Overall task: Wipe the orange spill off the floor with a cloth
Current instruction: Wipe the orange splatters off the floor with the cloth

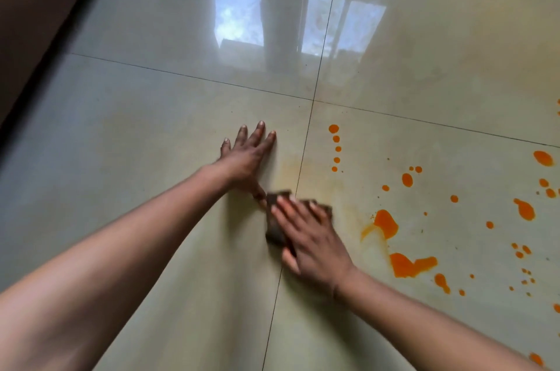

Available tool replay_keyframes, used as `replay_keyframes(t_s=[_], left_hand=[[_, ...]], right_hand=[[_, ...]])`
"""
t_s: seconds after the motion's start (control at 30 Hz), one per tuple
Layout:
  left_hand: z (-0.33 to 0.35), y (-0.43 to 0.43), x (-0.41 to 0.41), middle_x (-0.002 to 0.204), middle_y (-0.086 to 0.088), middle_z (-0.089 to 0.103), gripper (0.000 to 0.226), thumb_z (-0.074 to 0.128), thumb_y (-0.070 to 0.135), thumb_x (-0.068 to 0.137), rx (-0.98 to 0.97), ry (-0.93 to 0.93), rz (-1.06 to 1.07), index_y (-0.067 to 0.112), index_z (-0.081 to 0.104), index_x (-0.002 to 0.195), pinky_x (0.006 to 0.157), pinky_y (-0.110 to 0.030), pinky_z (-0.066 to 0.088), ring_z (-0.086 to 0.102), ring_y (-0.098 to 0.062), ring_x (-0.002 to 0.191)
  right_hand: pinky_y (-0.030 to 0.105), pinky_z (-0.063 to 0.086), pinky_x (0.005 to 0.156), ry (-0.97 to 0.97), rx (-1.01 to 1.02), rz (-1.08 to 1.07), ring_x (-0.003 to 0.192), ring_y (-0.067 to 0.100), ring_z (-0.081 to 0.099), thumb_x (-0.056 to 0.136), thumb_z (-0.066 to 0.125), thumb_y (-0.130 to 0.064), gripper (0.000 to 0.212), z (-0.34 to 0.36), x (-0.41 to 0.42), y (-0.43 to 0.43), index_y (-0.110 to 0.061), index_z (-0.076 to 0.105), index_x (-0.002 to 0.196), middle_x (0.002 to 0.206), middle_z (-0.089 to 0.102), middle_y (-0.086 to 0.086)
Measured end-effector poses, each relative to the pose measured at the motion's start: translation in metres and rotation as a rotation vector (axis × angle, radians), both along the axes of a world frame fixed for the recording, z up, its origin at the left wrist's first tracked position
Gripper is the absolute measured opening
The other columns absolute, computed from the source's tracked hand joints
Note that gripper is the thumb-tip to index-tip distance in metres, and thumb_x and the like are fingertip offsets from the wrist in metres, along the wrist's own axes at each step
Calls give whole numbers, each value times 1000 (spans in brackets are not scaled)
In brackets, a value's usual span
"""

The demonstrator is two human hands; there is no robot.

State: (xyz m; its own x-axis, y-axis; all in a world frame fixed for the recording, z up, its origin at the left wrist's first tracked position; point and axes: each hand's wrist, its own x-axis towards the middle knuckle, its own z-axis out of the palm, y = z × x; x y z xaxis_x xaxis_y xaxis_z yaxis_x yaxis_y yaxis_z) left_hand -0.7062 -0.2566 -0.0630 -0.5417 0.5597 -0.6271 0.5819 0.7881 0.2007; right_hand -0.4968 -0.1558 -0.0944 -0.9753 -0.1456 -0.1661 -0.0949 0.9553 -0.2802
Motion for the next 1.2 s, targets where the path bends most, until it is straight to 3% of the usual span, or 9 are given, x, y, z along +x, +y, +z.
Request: replay_keyframes(t_s=[0.13, 0.27, 0.47, 0.63, 0.73, 0.83, 1.0, 1.13, 1.2], left_hand=[[10, -1, -6, 159, 1, -20, 154, 94, 43, 40, -41, 25, -43, 26, -11, 152, 116, -57, 14, -11, -32, 147], [8, -12, -3, 156, -3, -30, 163, 90, 57, 34, -70, 190, 89, 22, -20, 150, 113, -58, -3, -21, -33, 144], [1, -37, -4, 155, 0, -33, 154, 83, 66, 44, -72, 63, 308, 26, -22, 149, 113, -65, 6, -23, -34, 143], [2, -45, -21, 160, -1, -19, 147, 90, 52, 46, -55, 50, 230, 26, -9, 152, 116, -56, 15, -8, -37, 146], [9, -63, -38, 162, -2, -4, 137, 93, 37, 50, -56, 96, 69, 26, 4, 153, 116, -42, 24, 12, -32, 146], [12, -71, -40, 162, -1, -2, 136, 93, 35, 49, -58, 124, 1, 28, 6, 153, 115, -42, 28, 15, -28, 146], [10, -70, -39, 162, 0, 0, 135, 93, 33, 48, -53, 160, -3, 27, 9, 153, 111, -41, 33, 17, -26, 145], [15, -69, -35, 162, 0, -4, 136, 93, 30, 50, -57, 121, 48, 27, 6, 153, 113, -45, 29, 11, -28, 147], [15, -62, -32, 161, -2, -12, 140, 94, 33, 50, -66, 50, 90, 24, 0, 153, 116, -49, 23, 1, -33, 147]], right_hand=[[46, 23, 112, -1, 11, 141, 141, 24, 31, 76, 43, -46, 75, -1, -14, 28, -18, 37, 146, 154, 33, 6], [42, 13, 110, 17, 38, -305, 140, 25, 34, 77, 30, -47, 75, 3, -111, 42, -16, 41, 144, 151, 38, 7], [46, 21, 112, -7, 17, 254, 141, 25, 31, 79, 37, -49, 74, -4, -65, 34, -18, 35, 147, 154, 33, 8], [44, 13, 113, 3, 22, -249, 144, 23, 24, 80, 29, -49, 75, 2, -155, 38, -19, 31, 149, 157, 27, 5], [45, 20, 110, 1, -50, 44, 137, 28, 38, 75, 37, -47, 75, 3, -79, -12, -15, 43, 143, 150, 39, 9], [45, 22, 109, -22, -49, 309, 140, 26, 34, 76, 42, -48, 74, 3, -29, -29, -19, 42, 143, 151, 38, 7], [46, 21, 109, 4, -69, -37, 136, 28, 40, 73, 39, -46, 74, 1, -75, -43, -17, 45, 141, 149, 42, 8], [46, 22, 111, -61, -95, 419, 141, 26, 33, 75, 45, -46, 76, 2, 10, -52, -20, 35, 146, 154, 34, 7], [46, 28, 106, 17, -7, 284, 132, 32, 43, 72, 44, -46, 77, -2, -23, -12, -18, 38, 143, 147, 43, 11]])
